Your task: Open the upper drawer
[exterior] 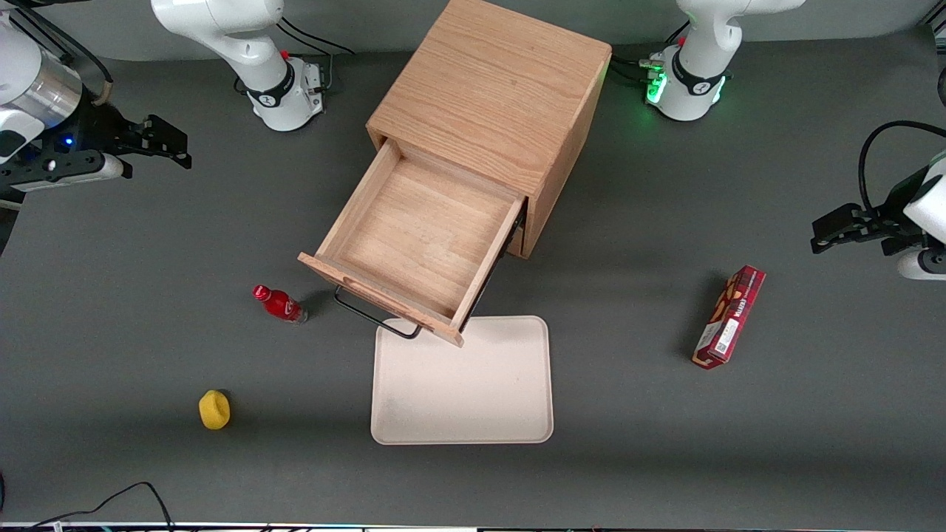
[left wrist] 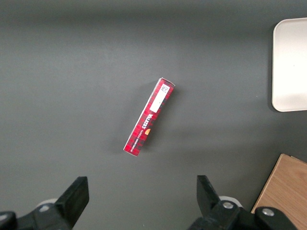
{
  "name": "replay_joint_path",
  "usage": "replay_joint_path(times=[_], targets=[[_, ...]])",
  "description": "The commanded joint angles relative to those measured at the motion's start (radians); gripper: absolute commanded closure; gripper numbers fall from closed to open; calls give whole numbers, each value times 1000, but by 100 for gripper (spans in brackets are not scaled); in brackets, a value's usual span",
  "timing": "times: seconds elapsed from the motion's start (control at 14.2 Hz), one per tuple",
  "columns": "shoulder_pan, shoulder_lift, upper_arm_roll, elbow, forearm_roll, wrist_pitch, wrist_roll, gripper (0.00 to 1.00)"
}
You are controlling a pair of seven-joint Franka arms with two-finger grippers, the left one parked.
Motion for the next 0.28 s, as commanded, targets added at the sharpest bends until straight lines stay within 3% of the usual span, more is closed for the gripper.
replay_joint_path(times=[0.0,0.21], targets=[[8,99,-23,116,-20,-47,65,0],[7,151,-28,193,-19,-97,72,0]])
